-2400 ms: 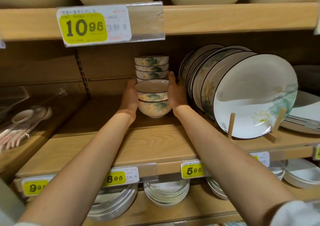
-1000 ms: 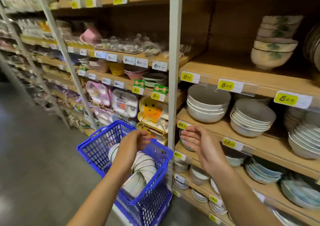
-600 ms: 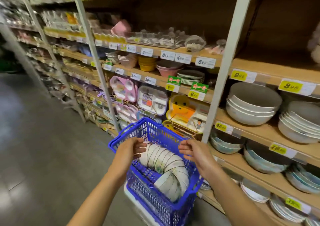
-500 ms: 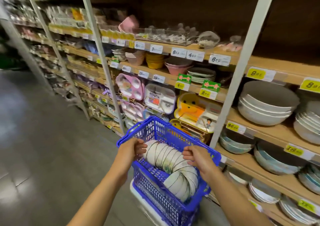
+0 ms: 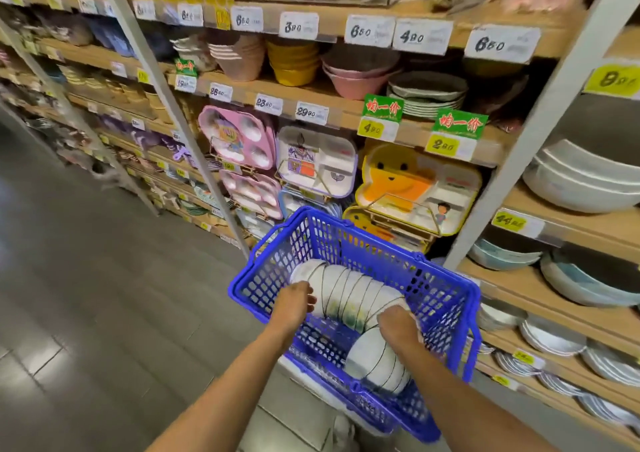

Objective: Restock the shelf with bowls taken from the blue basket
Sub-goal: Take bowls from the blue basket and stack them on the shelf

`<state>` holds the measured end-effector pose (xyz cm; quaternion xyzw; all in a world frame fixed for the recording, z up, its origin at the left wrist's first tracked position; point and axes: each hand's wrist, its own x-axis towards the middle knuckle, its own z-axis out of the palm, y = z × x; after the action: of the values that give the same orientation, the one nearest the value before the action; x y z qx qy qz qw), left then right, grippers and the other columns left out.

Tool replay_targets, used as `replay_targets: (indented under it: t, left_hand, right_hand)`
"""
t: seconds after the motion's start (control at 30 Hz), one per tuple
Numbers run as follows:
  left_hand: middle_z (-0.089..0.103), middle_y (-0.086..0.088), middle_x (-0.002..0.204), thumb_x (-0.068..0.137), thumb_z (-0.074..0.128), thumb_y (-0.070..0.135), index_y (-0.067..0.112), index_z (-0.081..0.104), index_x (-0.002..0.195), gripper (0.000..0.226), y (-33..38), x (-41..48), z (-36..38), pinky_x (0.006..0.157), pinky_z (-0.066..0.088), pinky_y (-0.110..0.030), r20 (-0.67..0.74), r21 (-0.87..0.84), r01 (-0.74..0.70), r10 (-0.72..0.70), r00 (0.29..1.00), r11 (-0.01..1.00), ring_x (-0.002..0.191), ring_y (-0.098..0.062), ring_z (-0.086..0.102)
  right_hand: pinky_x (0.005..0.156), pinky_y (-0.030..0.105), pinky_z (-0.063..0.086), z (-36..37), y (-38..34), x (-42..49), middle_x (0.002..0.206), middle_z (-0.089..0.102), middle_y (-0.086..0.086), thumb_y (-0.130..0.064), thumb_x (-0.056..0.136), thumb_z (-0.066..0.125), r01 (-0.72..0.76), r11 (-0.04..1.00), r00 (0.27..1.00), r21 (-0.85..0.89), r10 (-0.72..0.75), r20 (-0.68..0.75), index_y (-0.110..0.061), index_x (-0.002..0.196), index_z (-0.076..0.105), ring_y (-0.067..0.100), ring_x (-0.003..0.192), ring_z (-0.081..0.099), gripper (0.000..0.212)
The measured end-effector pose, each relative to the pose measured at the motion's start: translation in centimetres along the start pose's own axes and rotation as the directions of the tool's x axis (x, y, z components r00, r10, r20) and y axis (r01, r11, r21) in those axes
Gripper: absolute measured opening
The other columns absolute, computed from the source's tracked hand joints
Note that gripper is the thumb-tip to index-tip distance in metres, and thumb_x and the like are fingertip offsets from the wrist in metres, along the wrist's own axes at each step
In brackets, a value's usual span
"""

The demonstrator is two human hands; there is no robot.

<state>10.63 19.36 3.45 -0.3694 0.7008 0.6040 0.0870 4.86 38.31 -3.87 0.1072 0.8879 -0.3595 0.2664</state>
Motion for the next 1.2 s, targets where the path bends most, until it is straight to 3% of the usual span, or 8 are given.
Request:
replay_targets:
  t: [0.1, 0.23, 0.47, 0.6, 0.8, 0.97, 1.07, 1.2]
  left_hand:
    - [0.065, -0.023, 0.097, 0.098, 0.040, 0.014, 0.010, 0.058, 0.081, 0.026, -1.3, 4.8, 2.2, 0.073, 0.043, -0.036, 0.033, 0.170, 0.069, -0.076, 0.997, 0.983, 0.084, -0.030, 0.061]
    - [0.055, -0.025, 0.134, 0.101, 0.037, 0.007, -0.005, 0.053, 0.127, 0.033, -3.1, 8.6, 5.0, 0.098, 0.040, -0.035, 0.115, 0.391, 0.151, -0.211, 0.971, 0.908, 0.125, -0.033, 0.052]
    - [0.054, -0.024, 0.137, 0.102, 0.043, 0.019, -0.005, 0.050, 0.135, 0.042, -8.6, 12.0, 11.0, 0.092, 0.054, -0.027, 0.425, 0.577, 0.207, -0.507, 0.750, 0.790, 0.103, -0.026, 0.063]
    - [0.065, -0.023, 0.108, 0.102, 0.045, 0.017, -0.004, 0.061, 0.116, 0.029, -10.2, 12.8, 13.2, 0.073, 0.054, -0.031, 0.449, 0.554, 0.339, -0.616, 0.647, 0.761, 0.087, -0.028, 0.062]
    - [0.061, -0.020, 0.122, 0.097, 0.046, 0.018, 0.003, 0.056, 0.121, 0.030, -11.1, 14.3, 12.9, 0.094, 0.049, -0.047, 0.405, 0.587, 0.463, -0.736, 0.543, 0.664, 0.117, -0.036, 0.058]
    - [0.062, -0.021, 0.125, 0.097, 0.046, 0.015, 0.001, 0.056, 0.125, 0.033, -10.5, 13.9, 12.2, 0.095, 0.050, -0.047, 0.430, 0.608, 0.410, -0.716, 0.549, 0.680, 0.117, -0.038, 0.059]
    - [0.059, -0.023, 0.127, 0.099, 0.044, 0.015, -0.002, 0.051, 0.132, 0.038, -10.1, 13.7, 11.6, 0.087, 0.052, -0.045, 0.432, 0.589, 0.390, -0.684, 0.588, 0.707, 0.110, -0.037, 0.060]
    - [0.063, -0.015, 0.096, 0.096, 0.047, 0.015, 0.002, 0.051, 0.117, 0.025, -8.4, 13.2, 10.2, 0.063, 0.053, -0.033, 0.453, 0.587, 0.269, -0.585, 0.673, 0.764, 0.082, -0.028, 0.062]
  right_hand:
    - [0.080, 0.029, 0.044, 1.4, 0.5, 2.3, 0.124, 0.059, 0.019, -0.018, 0.095, 0.051, -0.037, 0.997, 0.998, -0.063, 0.040, 0.047, -0.001, 0.122, 0.055, 0.035, 0.112, 0.056, 0.032]
    - [0.090, 0.033, 0.047, 2.8, 1.6, 4.1, 0.133, 0.053, 0.015, -0.017, 0.092, 0.053, -0.060, 0.977, 0.994, -0.205, 0.078, 0.077, -0.005, 0.131, 0.048, 0.032, 0.120, 0.053, 0.041]
    - [0.112, 0.031, 0.020, 5.6, 4.2, 4.8, 0.145, 0.038, 0.009, -0.012, 0.090, 0.044, 0.010, 0.927, 1.000, -0.374, -0.010, 0.001, -0.007, 0.139, 0.039, 0.024, 0.136, 0.029, 0.049]
    - [0.103, 0.031, 0.032, 6.2, 4.4, 4.4, 0.137, 0.046, 0.010, -0.005, 0.089, 0.047, -0.006, 0.942, 0.996, -0.336, -0.023, -0.083, -0.008, 0.136, 0.045, 0.027, 0.128, 0.035, 0.047]
    - [0.111, 0.026, 0.026, 7.2, 3.4, 3.6, 0.135, 0.054, 0.015, 0.006, 0.083, 0.051, -0.048, 0.989, 0.980, -0.141, 0.019, -0.197, -0.003, 0.128, 0.057, 0.026, 0.134, 0.040, 0.046]
    - [0.120, 0.034, 0.015, 7.4, 3.1, 2.6, 0.140, 0.051, 0.017, 0.018, 0.077, 0.046, -0.061, 0.998, 0.963, 0.021, 0.065, -0.263, -0.004, 0.135, 0.052, 0.027, 0.139, 0.037, 0.063]
    - [0.114, 0.021, 0.023, 7.0, 2.9, 2.0, 0.140, 0.051, 0.013, 0.021, 0.073, 0.037, -0.093, 0.979, 0.960, 0.182, 0.137, -0.244, -0.014, 0.138, 0.052, 0.027, 0.136, 0.040, 0.075]
    - [0.107, 0.020, 0.036, 5.9, 1.6, 1.9, 0.134, 0.058, 0.010, 0.015, 0.080, 0.038, -0.080, 0.964, 0.956, 0.255, 0.147, -0.254, -0.015, 0.133, 0.057, 0.022, 0.124, 0.054, 0.064]
